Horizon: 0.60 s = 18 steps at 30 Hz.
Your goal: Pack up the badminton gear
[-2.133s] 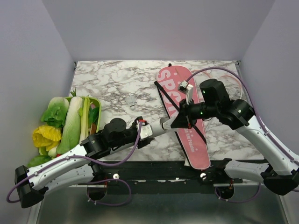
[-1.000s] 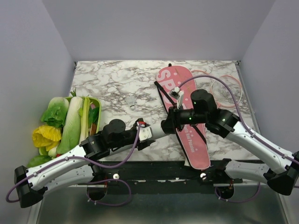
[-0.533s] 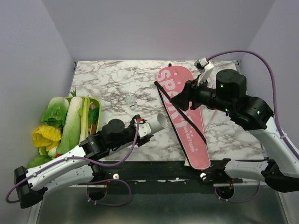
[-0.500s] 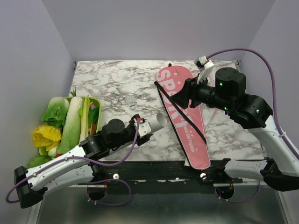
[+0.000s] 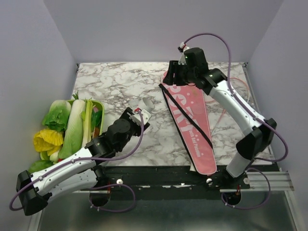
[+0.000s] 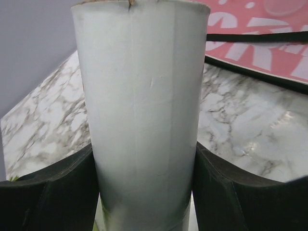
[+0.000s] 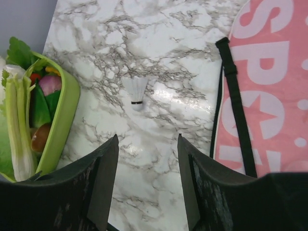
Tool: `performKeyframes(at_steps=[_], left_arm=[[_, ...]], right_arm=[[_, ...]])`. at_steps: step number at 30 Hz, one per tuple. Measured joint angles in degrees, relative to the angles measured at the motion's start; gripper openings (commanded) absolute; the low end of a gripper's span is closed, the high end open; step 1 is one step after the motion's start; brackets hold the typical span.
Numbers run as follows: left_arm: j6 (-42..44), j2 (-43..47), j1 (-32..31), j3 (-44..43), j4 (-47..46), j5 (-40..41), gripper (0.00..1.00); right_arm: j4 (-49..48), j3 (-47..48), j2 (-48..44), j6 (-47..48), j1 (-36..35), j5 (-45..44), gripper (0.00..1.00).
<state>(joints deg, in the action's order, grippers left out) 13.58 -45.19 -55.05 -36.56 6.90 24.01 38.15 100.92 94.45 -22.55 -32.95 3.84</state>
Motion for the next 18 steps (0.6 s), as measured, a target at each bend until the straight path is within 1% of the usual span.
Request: performKeyframes(at_steps=[3,8,12,15,18], left_arm=[[-1.3,-0.4,2.6,0.0,-1.0,4.0,0.0],[-3.4,-0.1,7.8,0.0,-2.6,7.8,0.0],[-4.2,1.1,9.3,0.0,-3.6,10.1,0.0],[-4.8,1.6,10.0,0.0,-4.3,10.8,0.0],[-5.2,1.6,10.5,0.0,-4.5,11.2,0.0]], right_arm=[[-1.7,5.3,8.3,-1.0,0.2,4.6,0.64],[-3.2,20.1,24.2,-0.6,0.2,13.2,0.76],[-3.6,27.3,32.9,1.2,0.2,18.9,0.78],[-4.7,29.3,37.1,1.6,0.2,23.3,0.78],[-7.4,28.7,40.1,1.3,0.2,28.6,0.78]])
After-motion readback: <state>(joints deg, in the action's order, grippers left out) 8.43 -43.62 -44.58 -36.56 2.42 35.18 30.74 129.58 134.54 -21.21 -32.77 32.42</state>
